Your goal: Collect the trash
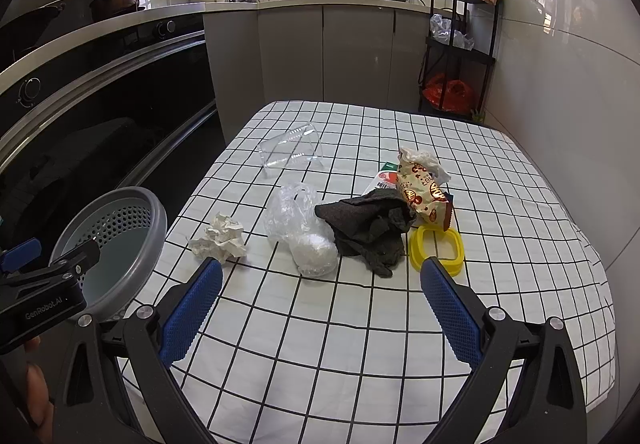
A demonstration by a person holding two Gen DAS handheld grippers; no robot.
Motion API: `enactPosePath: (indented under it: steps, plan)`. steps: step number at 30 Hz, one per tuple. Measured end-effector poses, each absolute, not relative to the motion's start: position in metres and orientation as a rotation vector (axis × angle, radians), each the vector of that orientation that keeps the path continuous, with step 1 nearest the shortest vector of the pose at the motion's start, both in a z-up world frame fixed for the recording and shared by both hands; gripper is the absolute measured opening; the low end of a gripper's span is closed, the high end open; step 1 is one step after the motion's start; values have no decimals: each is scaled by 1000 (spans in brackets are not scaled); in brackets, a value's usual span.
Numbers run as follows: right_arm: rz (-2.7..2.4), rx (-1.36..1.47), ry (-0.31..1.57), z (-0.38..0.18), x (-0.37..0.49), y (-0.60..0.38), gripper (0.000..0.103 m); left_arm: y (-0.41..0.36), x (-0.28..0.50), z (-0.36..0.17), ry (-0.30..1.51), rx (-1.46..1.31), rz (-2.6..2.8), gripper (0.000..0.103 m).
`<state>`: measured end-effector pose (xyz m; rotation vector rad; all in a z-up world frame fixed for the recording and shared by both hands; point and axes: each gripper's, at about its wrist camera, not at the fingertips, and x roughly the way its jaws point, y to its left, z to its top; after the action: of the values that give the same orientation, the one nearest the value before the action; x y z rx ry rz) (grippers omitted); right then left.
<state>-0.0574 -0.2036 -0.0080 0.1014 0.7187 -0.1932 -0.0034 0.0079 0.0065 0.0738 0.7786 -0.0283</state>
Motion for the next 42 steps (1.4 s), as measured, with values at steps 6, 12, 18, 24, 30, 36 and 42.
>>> enactPosePath:
  steps: [6, 12, 18, 24, 30, 36, 42]
  plan:
    - [-156, 133, 729, -10, -58, -207, 95, 6, -3, 6, 779, 85, -26, 97]
    - [-132, 226, 765, -25, -65, -231, 95, 5, 1, 1, 789, 76, -29, 97]
    - [-209, 274, 736, -29, -76, -273, 95, -8, 6, -6, 779, 110, -42, 97]
    - [-325, 245, 763, -34, -76, -320, 95, -28, 17, -5, 773, 161, -53, 97]
    - [-365, 204, 807, -43, -47, -357, 95, -45, 42, -11, 806, 96, -116, 97]
    - [-356, 185, 913, -74, -13, -369, 95, -54, 53, -33, 846, 110, -122, 97]
    - [-343, 235, 983, -96, 4, -369, 95, -62, 59, -51, 879, 127, -146, 97]
